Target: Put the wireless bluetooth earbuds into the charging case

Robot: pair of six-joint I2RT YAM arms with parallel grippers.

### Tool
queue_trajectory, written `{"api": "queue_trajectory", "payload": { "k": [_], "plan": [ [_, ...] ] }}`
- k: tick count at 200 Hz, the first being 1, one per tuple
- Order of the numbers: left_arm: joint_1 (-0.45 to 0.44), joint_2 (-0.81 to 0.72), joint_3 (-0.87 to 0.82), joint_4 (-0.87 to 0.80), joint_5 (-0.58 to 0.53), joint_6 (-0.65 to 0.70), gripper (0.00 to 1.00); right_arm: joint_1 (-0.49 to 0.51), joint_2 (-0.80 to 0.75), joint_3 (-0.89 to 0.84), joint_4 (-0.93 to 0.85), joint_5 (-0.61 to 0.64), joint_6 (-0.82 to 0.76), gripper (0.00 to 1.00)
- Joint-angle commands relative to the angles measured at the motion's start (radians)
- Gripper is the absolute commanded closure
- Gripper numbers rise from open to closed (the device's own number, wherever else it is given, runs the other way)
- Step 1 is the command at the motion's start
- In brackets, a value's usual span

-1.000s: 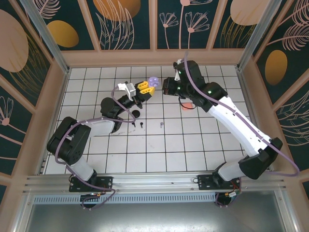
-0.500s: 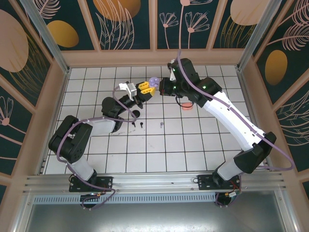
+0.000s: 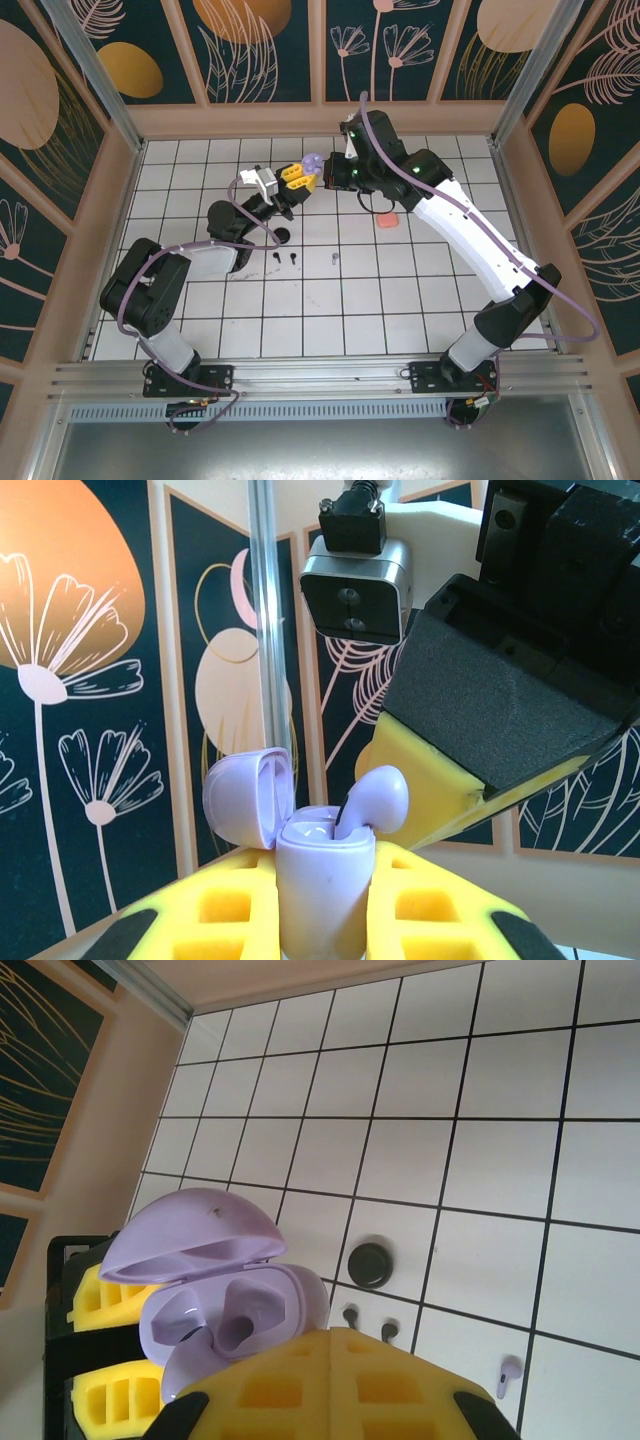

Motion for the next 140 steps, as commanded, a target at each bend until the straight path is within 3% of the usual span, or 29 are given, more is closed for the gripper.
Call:
{"api": "queue_trajectory", "payload": {
  "k": [1,91,140],
  "plan": [
    [-0.018,0.029,0.028,-0.032,0.016,0.011,1.0,0.045,-0.001,0.043,0.02,-0.053,-0.01,1.0],
    [-0.019,0.039,0.048,-0.065,0.023,0.02,1.0,0.039,-0.034,0.02,0.017,-0.001,-0.006,1.0],
    [-0.018,0.032,0.021,-0.028,0.007,0.019,1.0,-0.052,-0.161,0.0,0.065,-0.05,0.036,1.0]
  ]
}}
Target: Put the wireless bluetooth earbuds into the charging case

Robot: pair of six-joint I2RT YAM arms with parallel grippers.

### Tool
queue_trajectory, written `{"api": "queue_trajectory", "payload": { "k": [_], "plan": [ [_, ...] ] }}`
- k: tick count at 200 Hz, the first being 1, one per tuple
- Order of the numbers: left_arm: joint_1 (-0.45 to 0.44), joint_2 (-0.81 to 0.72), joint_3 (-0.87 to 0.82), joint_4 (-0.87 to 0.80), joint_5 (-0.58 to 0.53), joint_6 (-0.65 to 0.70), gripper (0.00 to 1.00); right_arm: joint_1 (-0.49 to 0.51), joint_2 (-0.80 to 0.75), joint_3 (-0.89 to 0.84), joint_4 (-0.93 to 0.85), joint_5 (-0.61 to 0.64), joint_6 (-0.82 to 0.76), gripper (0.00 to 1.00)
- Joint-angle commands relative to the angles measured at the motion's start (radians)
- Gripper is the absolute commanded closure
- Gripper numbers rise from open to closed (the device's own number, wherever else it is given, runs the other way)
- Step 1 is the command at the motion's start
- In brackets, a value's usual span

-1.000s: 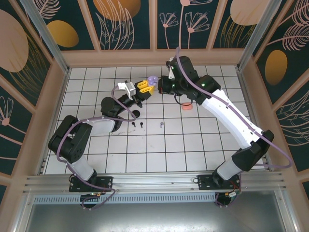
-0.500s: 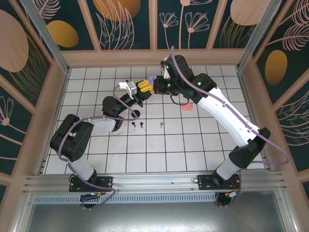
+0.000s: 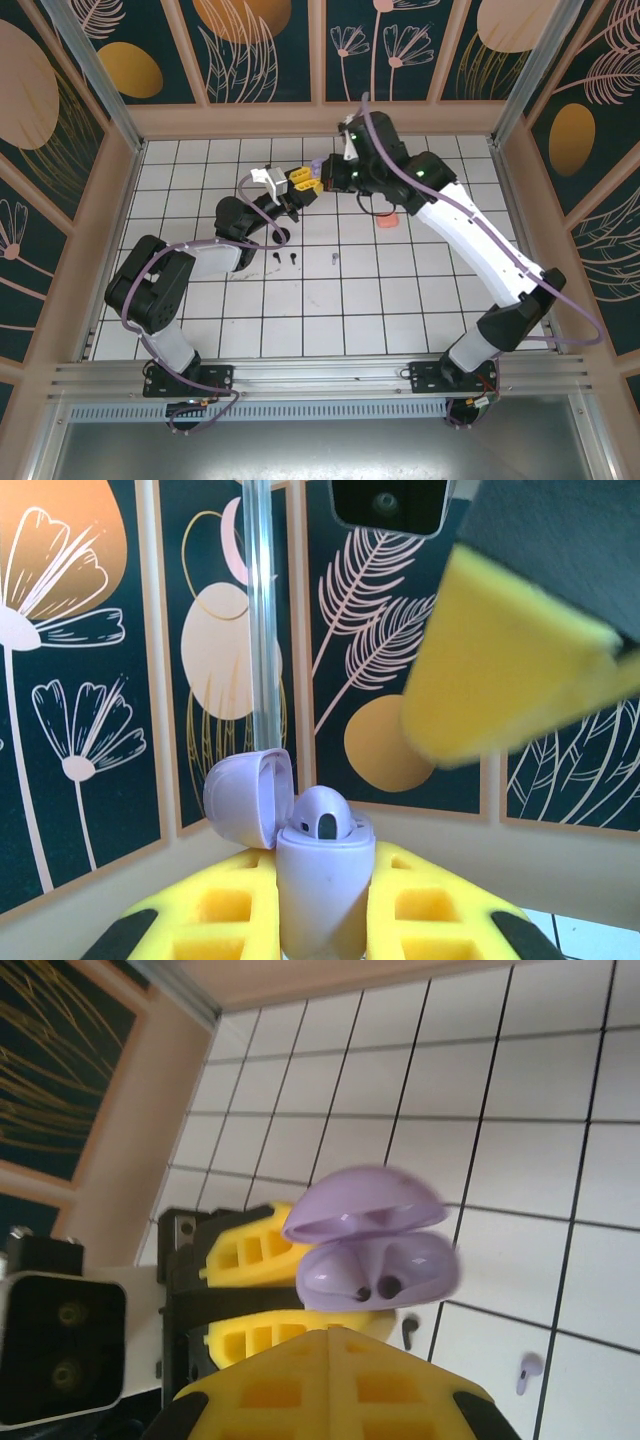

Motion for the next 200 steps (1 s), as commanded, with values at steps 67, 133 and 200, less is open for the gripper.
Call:
{"api": "queue_trajectory", "payload": {
  "k": [67,133,200],
  "plan": [
    [-0.002,-0.074,-0.095,0.085,-0.062,-0.003,1.0,-0.088,-0.249,-0.336,0.104,0.071,0.083,0.86],
    [-0.002,-0.251,-0.22,0.018,-0.278,0.073,1.0,-0.039,-0.167,-0.751,0.239,0.169,0.261,0.43],
    [0.0,-0.296,-0.273,0.051,-0.366,0.035,1.0,0.022,0.117,-0.659,0.214,0.206,0.341,0.43]
  ]
}}
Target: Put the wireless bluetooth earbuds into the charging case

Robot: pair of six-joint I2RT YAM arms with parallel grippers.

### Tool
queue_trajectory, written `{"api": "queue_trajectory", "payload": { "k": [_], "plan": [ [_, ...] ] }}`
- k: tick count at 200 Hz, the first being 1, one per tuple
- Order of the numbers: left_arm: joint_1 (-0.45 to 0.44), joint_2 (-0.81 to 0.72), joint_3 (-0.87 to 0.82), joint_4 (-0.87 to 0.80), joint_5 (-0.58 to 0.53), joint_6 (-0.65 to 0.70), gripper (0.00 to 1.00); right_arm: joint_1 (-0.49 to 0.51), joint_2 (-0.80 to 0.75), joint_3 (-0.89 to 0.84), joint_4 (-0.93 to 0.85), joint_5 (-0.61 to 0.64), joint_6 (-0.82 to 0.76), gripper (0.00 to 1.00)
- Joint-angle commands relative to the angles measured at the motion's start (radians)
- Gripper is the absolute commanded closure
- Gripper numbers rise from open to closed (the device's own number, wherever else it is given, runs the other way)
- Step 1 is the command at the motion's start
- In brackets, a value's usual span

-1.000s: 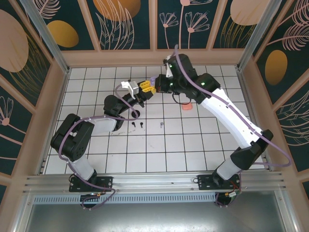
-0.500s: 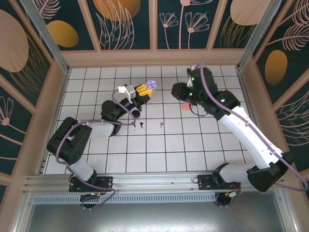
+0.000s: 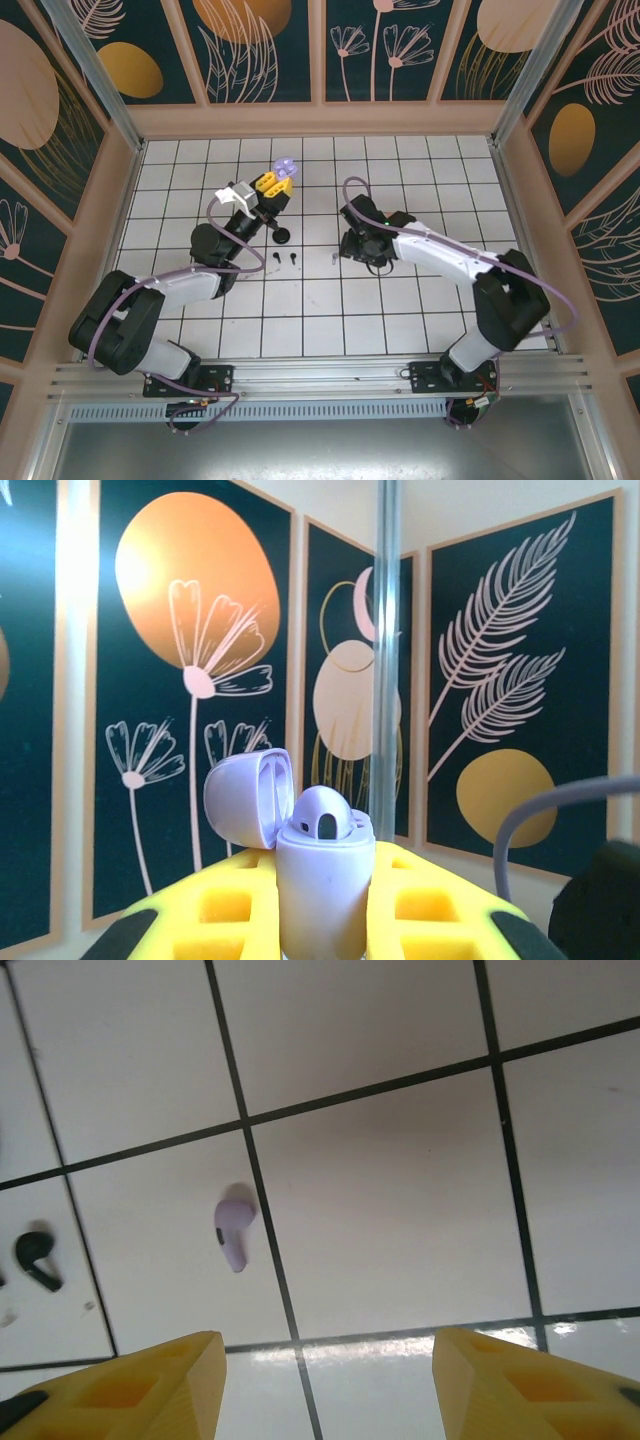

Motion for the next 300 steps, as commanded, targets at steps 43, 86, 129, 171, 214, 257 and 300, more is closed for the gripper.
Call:
{"api": "queue_trajectory", "payload": {
  "k": [43,86,129,171,214,257,300],
  "plan": [
    [-0.001,-0.031,-0.027,0.049,-0.055,-0.04,1.0,0.029,0.197,0.138,0.001,0.029,0.055,0.46],
    [0.003,-0.044,-0.042,0.056,-0.073,-0.032,1.0,0.042,0.287,0.198,0.0,0.021,0.046,0.48],
    [0.009,-0.063,-0.049,0.061,-0.079,-0.03,1.0,0.05,0.345,0.242,-0.002,0.016,0.033,0.52],
    [0.013,-0.075,-0.058,0.061,-0.079,-0.027,1.0,0.051,0.377,0.257,-0.003,0.016,0.031,0.57],
    [0.016,-0.076,-0.067,0.068,-0.079,-0.029,1.0,0.057,0.403,0.269,-0.008,0.014,0.028,0.62],
    [0.018,-0.075,-0.072,0.073,-0.079,-0.031,1.0,0.069,0.428,0.28,-0.01,0.013,0.027,0.66],
    [0.02,-0.081,-0.076,0.069,-0.075,-0.03,1.0,0.07,0.443,0.279,-0.013,0.023,0.029,0.68]
  ]
}}
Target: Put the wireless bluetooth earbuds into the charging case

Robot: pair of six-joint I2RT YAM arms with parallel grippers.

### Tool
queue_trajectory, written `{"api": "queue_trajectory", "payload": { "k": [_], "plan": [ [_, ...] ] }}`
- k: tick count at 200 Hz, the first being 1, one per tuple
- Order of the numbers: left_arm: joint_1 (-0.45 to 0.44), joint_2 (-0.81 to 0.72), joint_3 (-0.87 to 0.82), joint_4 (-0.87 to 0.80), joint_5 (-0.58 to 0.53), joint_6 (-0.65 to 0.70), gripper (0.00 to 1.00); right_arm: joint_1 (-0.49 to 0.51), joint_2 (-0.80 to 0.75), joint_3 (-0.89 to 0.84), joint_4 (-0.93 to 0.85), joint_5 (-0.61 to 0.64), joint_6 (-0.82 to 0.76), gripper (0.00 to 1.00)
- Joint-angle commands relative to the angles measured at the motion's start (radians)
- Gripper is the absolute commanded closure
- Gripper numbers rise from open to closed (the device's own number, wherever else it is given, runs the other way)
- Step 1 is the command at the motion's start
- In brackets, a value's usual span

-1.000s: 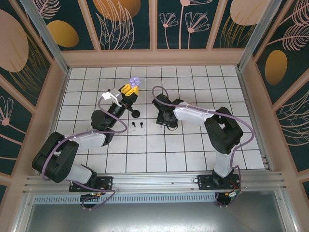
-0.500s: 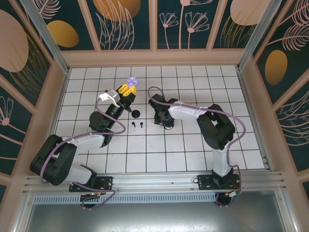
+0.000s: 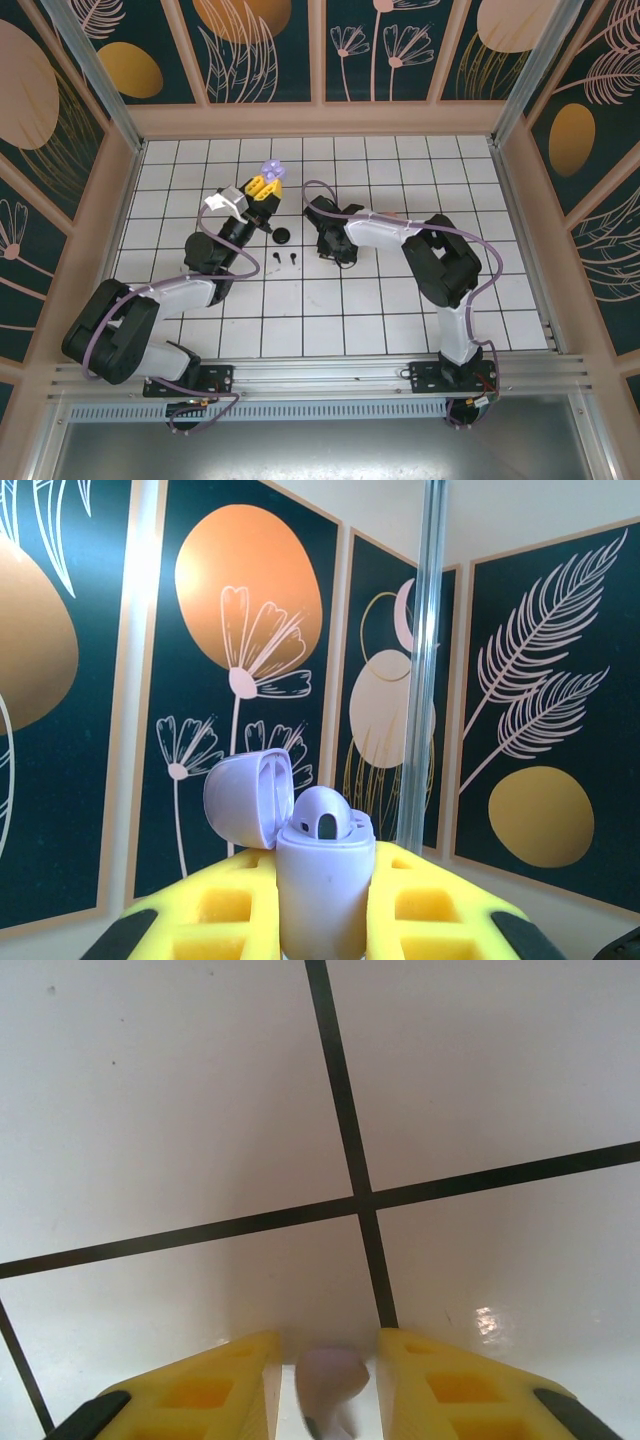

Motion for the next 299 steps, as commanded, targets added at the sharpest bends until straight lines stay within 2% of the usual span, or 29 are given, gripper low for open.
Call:
{"api": "queue_trajectory", "payload": {
  "k": [1,64,154,238,270,299],
  "plan": [
    [0.009,-0.024,-0.008,0.049,0.002,-0.009,1.0,0.012,0.042,0.018,-0.017,0.004,-0.007,0.68],
    [0.009,-0.026,-0.004,0.032,0.014,-0.004,1.0,0.003,0.048,0.004,-0.01,0.01,-0.019,0.7],
    [0.01,-0.044,0.019,-0.016,0.054,-0.01,1.0,0.003,-0.009,-0.049,0.052,0.012,-0.043,0.86],
    [0.01,-0.114,0.057,-0.156,0.12,0.059,1.0,-0.016,-0.25,-0.123,0.149,0.049,-0.12,0.88],
    [0.009,-0.132,0.077,-0.213,0.184,0.104,1.0,-0.058,-0.367,-0.084,0.129,0.052,-0.185,0.88],
    [0.009,-0.132,0.104,-0.267,0.237,0.135,1.0,-0.105,-0.452,0.024,0.094,0.032,-0.262,0.88]
  ]
}}
